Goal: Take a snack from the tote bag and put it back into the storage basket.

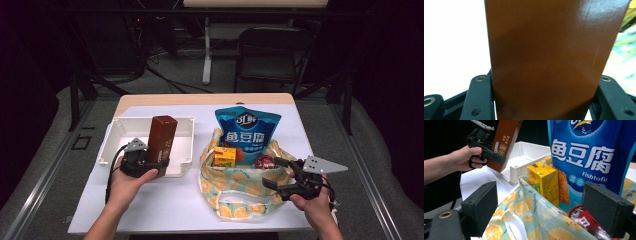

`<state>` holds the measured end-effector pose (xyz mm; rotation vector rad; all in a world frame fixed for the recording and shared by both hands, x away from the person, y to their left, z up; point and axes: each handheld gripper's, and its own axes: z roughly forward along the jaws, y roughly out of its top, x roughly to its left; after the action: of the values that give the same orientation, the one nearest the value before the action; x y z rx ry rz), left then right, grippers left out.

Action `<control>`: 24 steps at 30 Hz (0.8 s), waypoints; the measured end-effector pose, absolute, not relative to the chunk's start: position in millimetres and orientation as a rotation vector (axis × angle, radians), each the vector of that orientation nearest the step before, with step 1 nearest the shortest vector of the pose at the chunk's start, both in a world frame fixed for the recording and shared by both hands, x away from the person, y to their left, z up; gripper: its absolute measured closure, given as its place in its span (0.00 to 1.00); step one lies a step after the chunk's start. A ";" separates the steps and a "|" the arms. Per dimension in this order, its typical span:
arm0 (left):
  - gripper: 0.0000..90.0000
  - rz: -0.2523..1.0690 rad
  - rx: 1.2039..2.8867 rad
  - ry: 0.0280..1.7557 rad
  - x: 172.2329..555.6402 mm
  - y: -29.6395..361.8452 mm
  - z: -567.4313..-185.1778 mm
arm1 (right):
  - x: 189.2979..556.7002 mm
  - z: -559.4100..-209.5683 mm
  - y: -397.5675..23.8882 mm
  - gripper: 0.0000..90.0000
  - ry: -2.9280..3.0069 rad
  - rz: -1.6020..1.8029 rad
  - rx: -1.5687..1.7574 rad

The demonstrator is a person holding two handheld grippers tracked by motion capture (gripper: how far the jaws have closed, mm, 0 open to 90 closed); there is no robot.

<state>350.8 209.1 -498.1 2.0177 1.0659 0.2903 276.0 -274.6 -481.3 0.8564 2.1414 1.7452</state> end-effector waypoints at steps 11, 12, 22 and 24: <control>0.49 0.269 2.128 1.188 372.7 201.1 -506.2 | 277.0 -483.6 -274.9 0.15 2.137 1.750 0.873; 0.49 0.273 2.129 1.195 374.2 200.6 -507.6 | 277.3 -484.0 -274.9 0.15 2.140 1.752 0.872; 0.49 0.271 2.213 1.239 386.1 193.3 -510.6 | 277.4 -485.0 -273.7 0.15 2.129 1.716 0.870; 0.49 0.269 2.233 1.242 388.5 191.1 -510.8 | 277.4 -485.5 -273.3 0.15 2.130 1.705 0.873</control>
<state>388.5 191.1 -510.8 2.2328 1.2423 0.2689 277.4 -273.3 -485.5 0.8731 2.1299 1.7046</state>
